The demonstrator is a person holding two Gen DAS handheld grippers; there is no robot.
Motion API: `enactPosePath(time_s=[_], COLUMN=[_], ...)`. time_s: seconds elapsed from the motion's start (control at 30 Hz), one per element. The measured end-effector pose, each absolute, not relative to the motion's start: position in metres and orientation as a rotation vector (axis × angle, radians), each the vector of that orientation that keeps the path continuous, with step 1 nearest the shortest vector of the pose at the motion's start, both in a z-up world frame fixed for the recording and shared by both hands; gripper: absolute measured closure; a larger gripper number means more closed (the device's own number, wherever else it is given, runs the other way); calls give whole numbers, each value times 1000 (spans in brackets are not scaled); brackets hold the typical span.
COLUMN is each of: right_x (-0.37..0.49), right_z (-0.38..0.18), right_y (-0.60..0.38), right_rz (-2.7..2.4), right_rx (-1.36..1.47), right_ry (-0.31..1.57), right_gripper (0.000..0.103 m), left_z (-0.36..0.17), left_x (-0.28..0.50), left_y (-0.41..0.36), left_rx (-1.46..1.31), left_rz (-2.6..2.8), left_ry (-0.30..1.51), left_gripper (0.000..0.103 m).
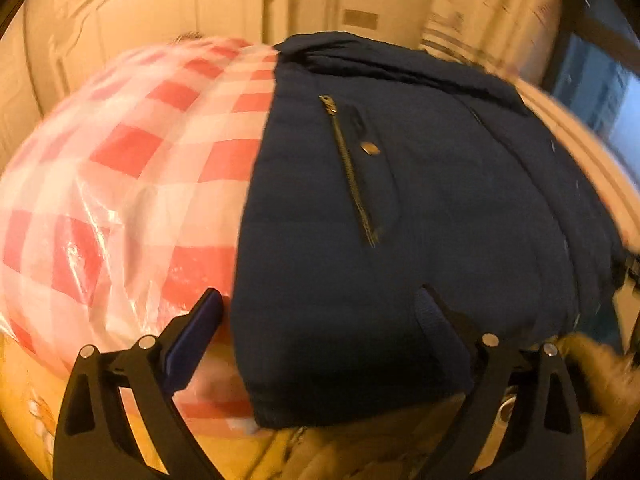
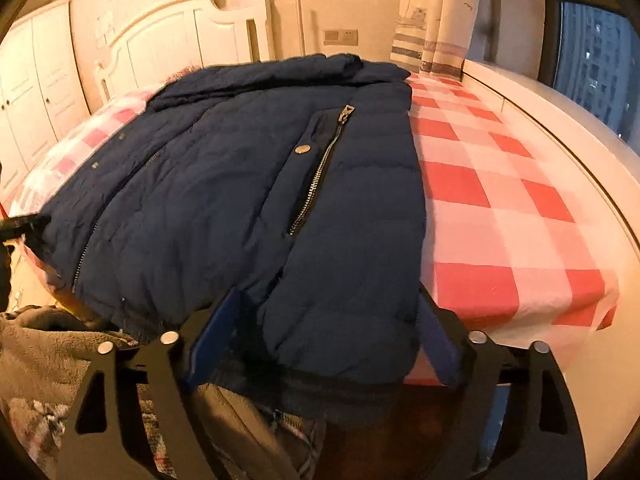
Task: Fold large clothes
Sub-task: 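Grasp the jacket hem with both grippers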
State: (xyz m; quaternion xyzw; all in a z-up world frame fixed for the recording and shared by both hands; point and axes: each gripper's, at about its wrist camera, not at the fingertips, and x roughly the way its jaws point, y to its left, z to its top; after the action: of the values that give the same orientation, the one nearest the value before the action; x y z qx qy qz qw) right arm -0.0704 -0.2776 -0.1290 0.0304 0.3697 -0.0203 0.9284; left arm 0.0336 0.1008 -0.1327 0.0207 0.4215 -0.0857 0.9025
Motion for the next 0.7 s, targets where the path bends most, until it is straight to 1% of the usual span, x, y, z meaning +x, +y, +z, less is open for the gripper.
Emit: enactPosePath(time_s=[0.07, 0.1, 0.23, 0.43, 0.47, 0.5, 0.53, 0.57, 0.6, 0.63, 0.67, 0.7], right_x=[-69, -65, -51, -66, -67, -67, -66, -67, -66, -68, -68, -70], right_z=[-128, -129, -129, -133, -133, -132, -130, -129, -128, -126, -124, -120], right_y=[-285, -285, -278, -277, -276, -274, -270, -263, -258, -256, -259, -264], right_rz=[-29, -38, -56, -36, -42, -29, -19, -23, -27, -26, -16, 3], right_rx=[90, 83, 25, -10, -11, -5, -5, -29, -49, -44, -16, 31], right_ry=[732, 725, 728, 703, 695, 685, 676, 670, 663, 650, 638, 623], right_gripper=[22, 22, 22, 22, 23, 41, 56, 59, 64, 70, 73, 77], left_z=[-134, -134, -134, -135, -135, -134, -130, -125, -122, -116, -112, -106], left_x=[34, 38, 58, 48, 47, 45, 41, 38, 37, 36, 34, 33], left_y=[100, 99, 88, 90, 89, 87, 83, 76, 73, 72, 74, 78], left_rx=[33, 26, 36, 54, 56, 60, 66, 89, 108, 122, 106, 85], left_rz=[-170, -161, -154, -178, -179, -193, -242, -262, -252, -238, -244, -243], left_ry=[855, 855, 863, 867, 860, 848, 834, 828, 817, 793, 775, 751], left_gripper=[3, 2, 2, 3, 9, 19, 47, 66, 75, 81, 83, 84])
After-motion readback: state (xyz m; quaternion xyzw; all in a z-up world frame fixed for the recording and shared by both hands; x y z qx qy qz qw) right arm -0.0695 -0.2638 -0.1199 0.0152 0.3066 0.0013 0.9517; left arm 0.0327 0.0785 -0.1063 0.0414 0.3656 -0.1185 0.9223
